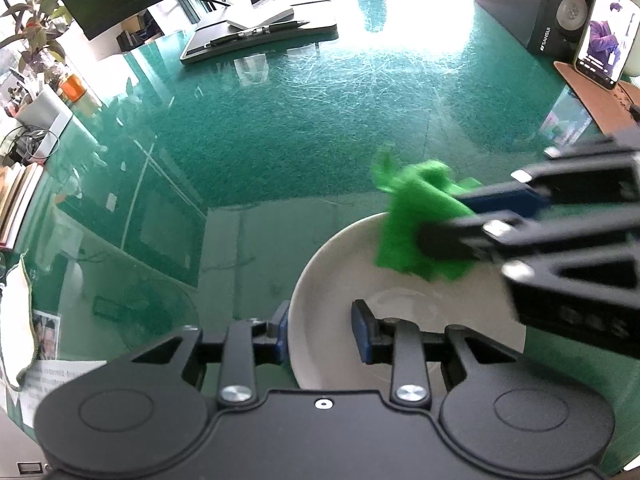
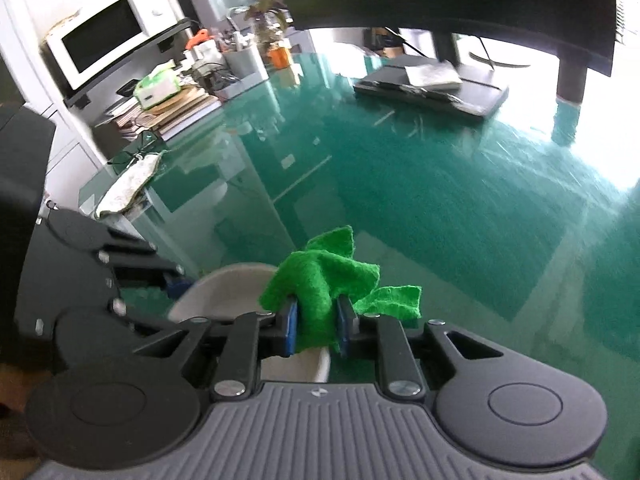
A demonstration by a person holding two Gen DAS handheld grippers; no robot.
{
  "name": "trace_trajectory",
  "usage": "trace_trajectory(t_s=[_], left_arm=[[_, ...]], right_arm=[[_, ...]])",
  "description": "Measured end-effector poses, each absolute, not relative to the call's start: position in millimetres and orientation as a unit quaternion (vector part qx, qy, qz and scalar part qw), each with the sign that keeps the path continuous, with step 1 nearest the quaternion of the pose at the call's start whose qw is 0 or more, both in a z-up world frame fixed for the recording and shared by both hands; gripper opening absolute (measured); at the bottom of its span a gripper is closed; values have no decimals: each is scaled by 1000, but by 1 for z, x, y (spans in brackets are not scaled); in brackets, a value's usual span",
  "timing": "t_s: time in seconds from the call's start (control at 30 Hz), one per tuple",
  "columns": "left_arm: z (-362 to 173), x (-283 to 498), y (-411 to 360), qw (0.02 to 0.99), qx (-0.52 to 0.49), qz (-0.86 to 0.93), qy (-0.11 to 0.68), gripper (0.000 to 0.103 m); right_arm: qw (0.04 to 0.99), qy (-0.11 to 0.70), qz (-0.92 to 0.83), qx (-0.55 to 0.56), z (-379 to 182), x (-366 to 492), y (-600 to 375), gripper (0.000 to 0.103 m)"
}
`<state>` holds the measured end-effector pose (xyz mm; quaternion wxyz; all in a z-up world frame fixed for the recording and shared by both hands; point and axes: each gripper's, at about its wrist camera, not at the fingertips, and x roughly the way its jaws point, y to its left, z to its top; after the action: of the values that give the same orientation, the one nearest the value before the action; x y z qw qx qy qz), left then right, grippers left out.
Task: Clean bowl
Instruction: 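Hold the bowl with the left tool while the right tool sweeps the cloth across the inside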
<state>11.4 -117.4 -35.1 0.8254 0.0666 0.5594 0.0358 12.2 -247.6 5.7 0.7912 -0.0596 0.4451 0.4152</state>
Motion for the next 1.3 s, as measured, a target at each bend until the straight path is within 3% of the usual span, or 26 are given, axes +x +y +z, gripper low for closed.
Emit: trace_trajectory(t_s=[0.27, 0.4, 0.87, 1.0, 1.3], left_arm=[[-35, 12, -120, 825, 71, 32, 559, 36], [-35, 11, -121, 825, 78, 32, 560, 35], [-36, 11, -121, 825, 76, 31, 559, 33], [-36, 12, -115, 827, 57, 33, 559, 33], [-35, 14, -114, 827, 56, 37, 558, 37]], right_arm=[[782, 467, 412, -20, 7, -22, -275, 24], [779, 468, 418, -17, 13, -23, -278, 21], [759, 430, 472, -127, 9, 26, -217, 21], [772, 448, 441, -89, 3, 15, -243, 16], [781, 467, 416, 5, 8, -31, -283, 21]])
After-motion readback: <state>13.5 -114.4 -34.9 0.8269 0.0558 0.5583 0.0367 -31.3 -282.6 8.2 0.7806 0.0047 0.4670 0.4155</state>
